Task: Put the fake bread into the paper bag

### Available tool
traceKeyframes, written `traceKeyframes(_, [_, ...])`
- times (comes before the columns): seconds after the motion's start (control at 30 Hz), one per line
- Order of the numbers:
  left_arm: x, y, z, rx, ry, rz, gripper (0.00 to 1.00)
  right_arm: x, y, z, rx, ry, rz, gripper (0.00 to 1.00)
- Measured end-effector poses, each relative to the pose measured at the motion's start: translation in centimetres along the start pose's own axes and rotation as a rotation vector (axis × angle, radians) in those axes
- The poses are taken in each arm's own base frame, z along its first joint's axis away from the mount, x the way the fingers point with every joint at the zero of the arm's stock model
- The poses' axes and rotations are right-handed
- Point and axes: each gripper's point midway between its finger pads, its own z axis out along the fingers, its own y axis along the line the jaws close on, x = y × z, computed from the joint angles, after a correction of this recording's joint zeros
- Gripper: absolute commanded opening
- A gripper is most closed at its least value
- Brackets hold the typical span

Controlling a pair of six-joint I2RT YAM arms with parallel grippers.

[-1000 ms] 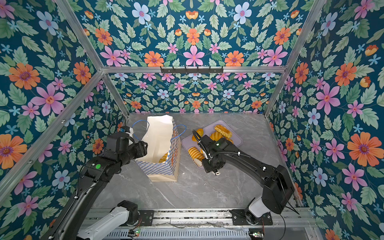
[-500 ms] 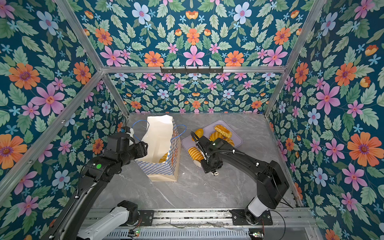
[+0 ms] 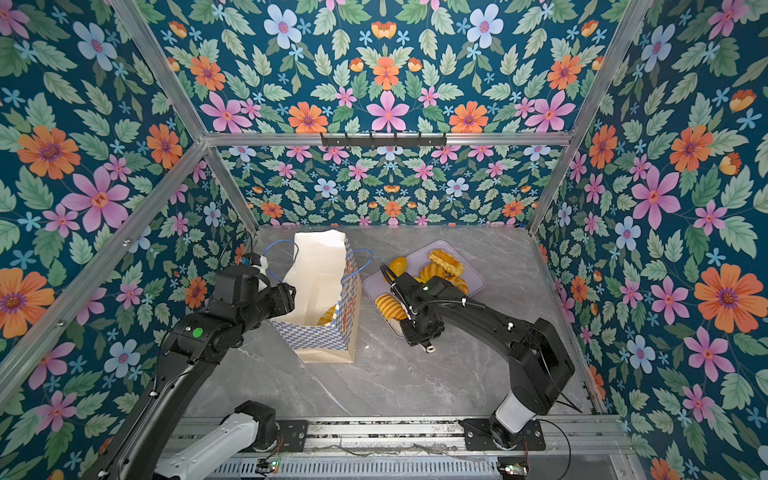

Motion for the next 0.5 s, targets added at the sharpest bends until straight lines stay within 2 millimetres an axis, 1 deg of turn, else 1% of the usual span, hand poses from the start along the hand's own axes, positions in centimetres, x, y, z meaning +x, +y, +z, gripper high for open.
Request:
traceKeyframes(0.13, [0.0,0.0,0.0,0.0,0.0,0.0,0.64,-0.2,-0.2,-0.3,0.01,-0.015,-0.001,0.35])
traceKeyframes(0.37, [-0.3,0.0,-0.1,-0.001,-0.007,-0.001,0.64,-0.4,-0.2,-1.4,0.005,-0.058,-0.003,0.3])
traceKeyframes(0.5, [-0.6,-0.1,-0.4,0.0,-0.017,-0.002,0.65,-0.5,-0.2,-2.2,-0.001,-0.084,-0.001,0.29])
